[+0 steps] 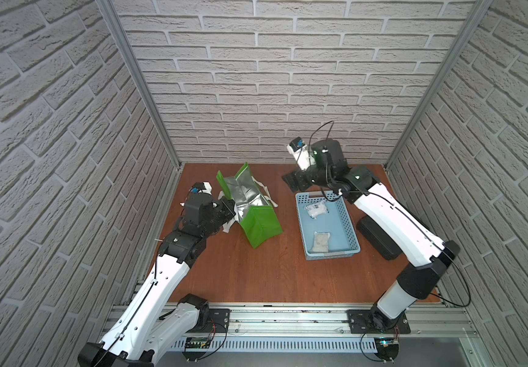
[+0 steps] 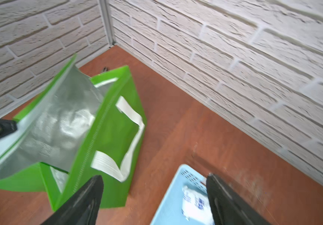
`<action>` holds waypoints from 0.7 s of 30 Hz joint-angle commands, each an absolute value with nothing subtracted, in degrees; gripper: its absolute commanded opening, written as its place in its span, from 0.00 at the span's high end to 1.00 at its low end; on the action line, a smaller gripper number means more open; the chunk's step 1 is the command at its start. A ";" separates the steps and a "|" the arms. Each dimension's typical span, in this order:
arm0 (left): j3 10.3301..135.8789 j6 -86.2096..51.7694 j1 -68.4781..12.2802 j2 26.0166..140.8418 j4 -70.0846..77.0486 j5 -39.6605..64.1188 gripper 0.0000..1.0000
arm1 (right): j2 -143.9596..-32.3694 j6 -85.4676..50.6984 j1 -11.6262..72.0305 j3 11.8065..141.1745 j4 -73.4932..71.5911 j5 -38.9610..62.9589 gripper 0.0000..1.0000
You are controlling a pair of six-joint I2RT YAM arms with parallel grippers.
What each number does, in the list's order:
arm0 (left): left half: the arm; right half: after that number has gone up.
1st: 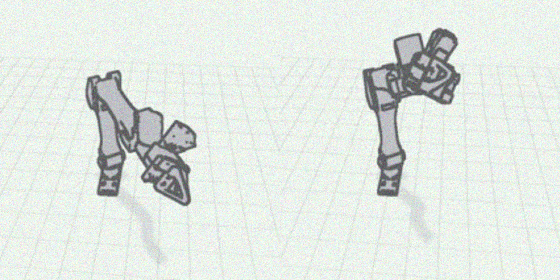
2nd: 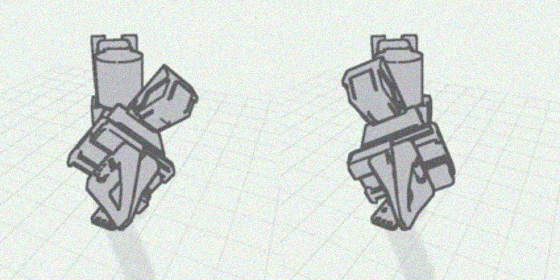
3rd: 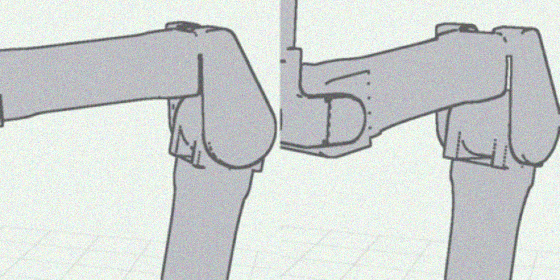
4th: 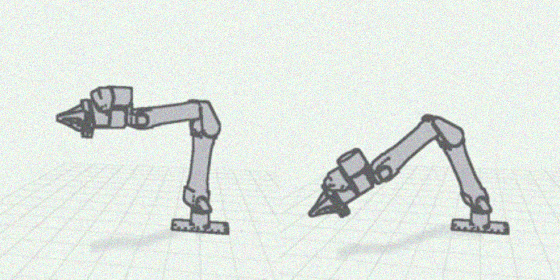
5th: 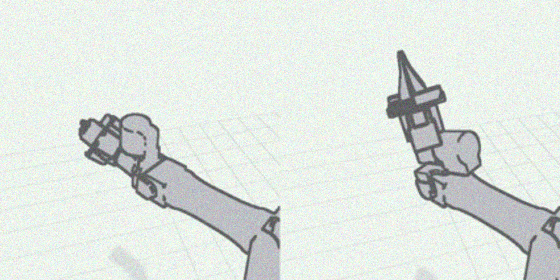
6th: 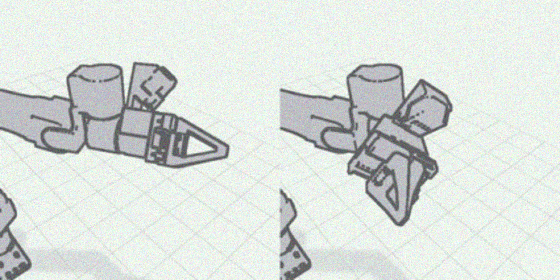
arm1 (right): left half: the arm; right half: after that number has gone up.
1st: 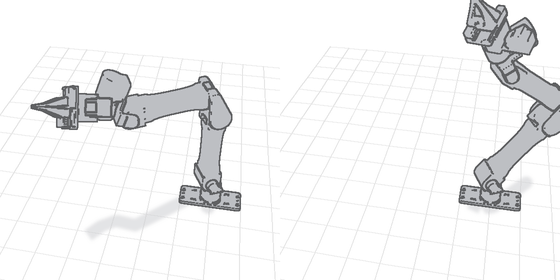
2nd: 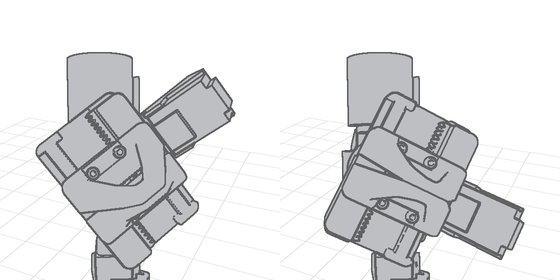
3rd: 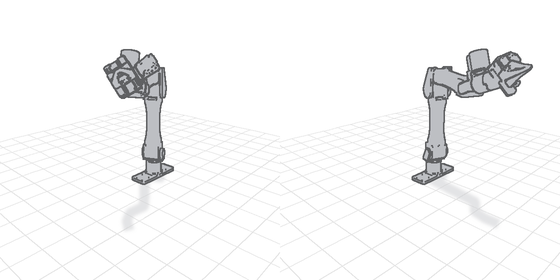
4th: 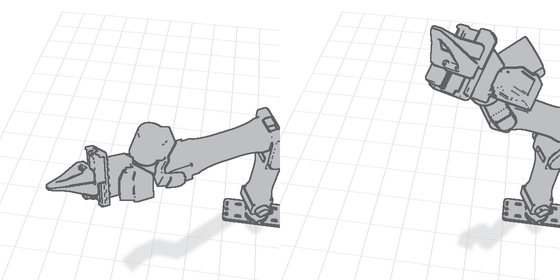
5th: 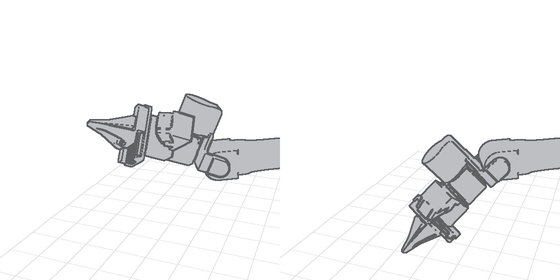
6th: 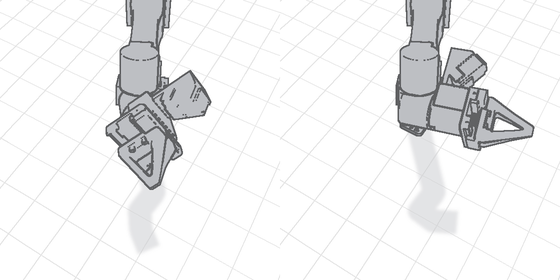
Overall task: Place the ice pack in the delivery bag
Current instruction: Pick up the ice pack from the bin.
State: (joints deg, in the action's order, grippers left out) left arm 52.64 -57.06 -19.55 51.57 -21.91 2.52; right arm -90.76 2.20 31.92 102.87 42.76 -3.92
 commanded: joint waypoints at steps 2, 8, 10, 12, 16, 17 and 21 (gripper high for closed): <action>53.77 -55.53 -19.09 50.65 -22.14 1.56 1.00 | -87.09 1.61 29.16 91.56 46.20 -5.42 0.10; 54.28 -55.00 -19.07 50.96 -21.86 1.56 1.00 | -84.47 -3.56 27.10 76.58 47.81 -7.01 0.07; 54.49 -54.93 -19.07 51.24 -21.77 1.85 1.00 | -85.19 -7.61 26.39 72.20 46.22 -5.82 0.07; 54.65 -54.93 -19.08 51.50 -21.41 2.25 1.00 | -86.05 -11.93 26.11 67.73 42.40 -4.84 0.07; 54.99 -54.93 -19.08 51.61 -21.43 2.79 1.00 | -88.33 -20.54 26.02 60.39 34.00 -4.38 0.07; 55.17 -54.80 -19.03 51.55 -21.49 2.91 1.00 | -88.81 -22.04 26.02 59.17 32.71 -4.77 0.07; 55.73 -54.40 -19.12 51.44 -22.05 2.81 1.00 | -90.97 -26.51 25.97 55.55 28.99 -8.42 0.07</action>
State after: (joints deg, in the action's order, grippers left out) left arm 53.76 -55.70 -19.51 51.68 -22.90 2.61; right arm -90.37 -20.05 26.24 56.86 35.46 -5.65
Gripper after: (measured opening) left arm 0.076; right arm 0.932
